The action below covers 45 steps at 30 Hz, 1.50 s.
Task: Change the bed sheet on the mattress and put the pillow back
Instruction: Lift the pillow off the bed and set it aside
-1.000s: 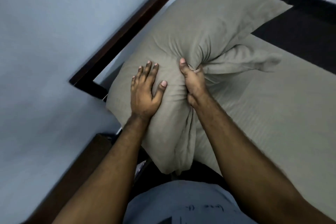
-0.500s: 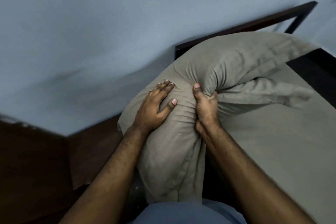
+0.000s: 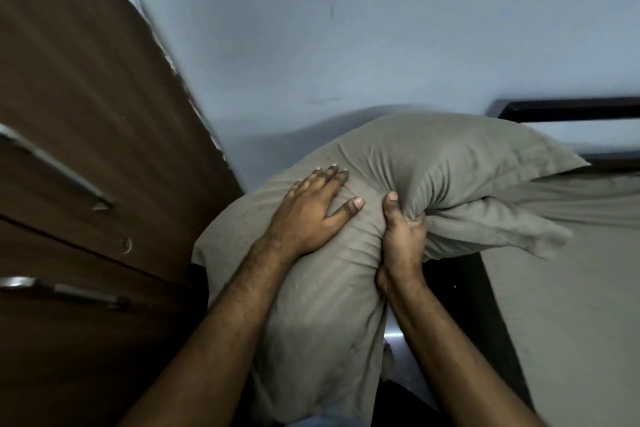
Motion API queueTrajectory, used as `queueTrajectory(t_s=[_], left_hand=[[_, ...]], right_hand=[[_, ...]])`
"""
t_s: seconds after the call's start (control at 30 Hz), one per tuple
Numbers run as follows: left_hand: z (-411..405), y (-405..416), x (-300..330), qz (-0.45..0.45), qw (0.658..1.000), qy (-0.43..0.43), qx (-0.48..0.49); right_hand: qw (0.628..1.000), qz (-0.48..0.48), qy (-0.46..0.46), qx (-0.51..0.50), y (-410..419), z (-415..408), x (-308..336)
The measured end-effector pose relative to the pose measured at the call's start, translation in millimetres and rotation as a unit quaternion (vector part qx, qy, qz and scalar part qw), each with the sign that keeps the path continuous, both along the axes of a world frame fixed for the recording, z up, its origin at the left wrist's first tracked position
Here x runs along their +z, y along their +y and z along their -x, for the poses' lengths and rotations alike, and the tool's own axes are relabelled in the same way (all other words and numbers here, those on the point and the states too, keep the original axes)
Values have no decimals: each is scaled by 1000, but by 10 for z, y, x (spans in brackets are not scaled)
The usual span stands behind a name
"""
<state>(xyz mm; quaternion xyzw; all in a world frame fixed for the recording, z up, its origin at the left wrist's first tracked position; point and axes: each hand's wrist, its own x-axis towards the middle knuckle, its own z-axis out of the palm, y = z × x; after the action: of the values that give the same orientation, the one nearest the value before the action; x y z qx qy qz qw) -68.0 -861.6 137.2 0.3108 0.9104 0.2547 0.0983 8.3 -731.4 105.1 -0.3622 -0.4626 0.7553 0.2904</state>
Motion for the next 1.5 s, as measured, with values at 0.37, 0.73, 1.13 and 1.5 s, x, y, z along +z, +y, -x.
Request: queueTrajectory(t_s=[0.37, 0.73, 1.13, 1.5], left_hand=[[-276, -510, 35, 5, 1000, 18, 20], [-1017, -188, -26, 184, 967, 162, 74], [-608, -122, -848, 32, 887, 394, 240], [209, -223, -3034, 94, 946, 75, 303]], right_hand=[[999, -35, 1, 0, -410, 190, -50], [995, 17, -3, -100, -96, 331, -66], [936, 275, 155, 155, 195, 183, -28], [905, 354, -88, 220, -101, 924, -2922]])
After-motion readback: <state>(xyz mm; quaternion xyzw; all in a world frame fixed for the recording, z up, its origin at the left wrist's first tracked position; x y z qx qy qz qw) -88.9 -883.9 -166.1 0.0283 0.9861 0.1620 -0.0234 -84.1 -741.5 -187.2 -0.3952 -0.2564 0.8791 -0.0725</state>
